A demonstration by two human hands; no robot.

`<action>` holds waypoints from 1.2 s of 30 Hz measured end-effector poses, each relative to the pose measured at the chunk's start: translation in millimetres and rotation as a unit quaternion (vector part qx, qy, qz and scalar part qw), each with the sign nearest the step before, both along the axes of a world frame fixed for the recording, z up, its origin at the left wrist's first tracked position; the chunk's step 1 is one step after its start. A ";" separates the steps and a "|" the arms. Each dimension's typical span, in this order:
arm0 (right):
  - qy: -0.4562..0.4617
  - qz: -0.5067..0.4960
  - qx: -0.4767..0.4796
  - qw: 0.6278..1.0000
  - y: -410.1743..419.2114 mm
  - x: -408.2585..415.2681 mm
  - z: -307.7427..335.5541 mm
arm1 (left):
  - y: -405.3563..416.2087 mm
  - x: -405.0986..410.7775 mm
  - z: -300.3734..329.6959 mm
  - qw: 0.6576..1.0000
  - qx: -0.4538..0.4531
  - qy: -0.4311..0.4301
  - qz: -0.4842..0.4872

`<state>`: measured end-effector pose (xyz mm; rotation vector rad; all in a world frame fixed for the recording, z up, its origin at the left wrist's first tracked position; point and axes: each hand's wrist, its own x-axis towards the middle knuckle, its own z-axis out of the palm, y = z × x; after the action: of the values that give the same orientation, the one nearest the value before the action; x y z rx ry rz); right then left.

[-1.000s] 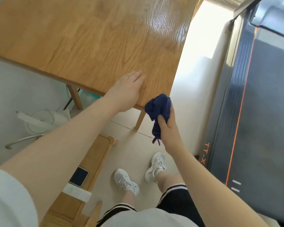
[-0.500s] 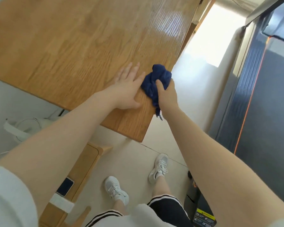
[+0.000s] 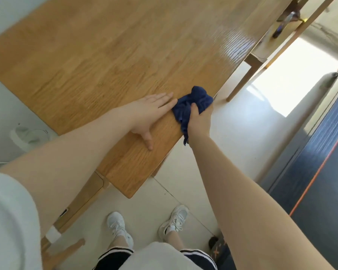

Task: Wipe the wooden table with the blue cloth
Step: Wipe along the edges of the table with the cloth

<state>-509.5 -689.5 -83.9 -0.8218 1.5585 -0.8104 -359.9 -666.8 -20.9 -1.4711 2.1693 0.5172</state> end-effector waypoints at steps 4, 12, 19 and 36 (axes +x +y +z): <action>-0.020 0.095 0.061 0.993 33.2 -15.4 -3.7 | 3.8 -8.5 4.4 1.000 -0.014 -0.002 0.014; 0.022 -0.001 0.000 1.000 -47.2 -14.4 4.5 | -3.5 -1.1 -4.9 0.999 -0.006 -0.032 -0.023; 0.006 0.037 0.024 0.999 -35.3 -23.2 7.0 | -39.0 0.6 16.8 0.998 -0.023 0.048 -0.027; 0.053 0.051 0.022 0.997 -116.8 -55.2 22.1 | -204.4 -41.8 11.6 0.997 -0.061 0.000 -0.038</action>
<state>-564.7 -806.4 -61.7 -0.9166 1.6084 -0.6646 -401.7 -871.2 -9.4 -1.4446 2.2819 0.3647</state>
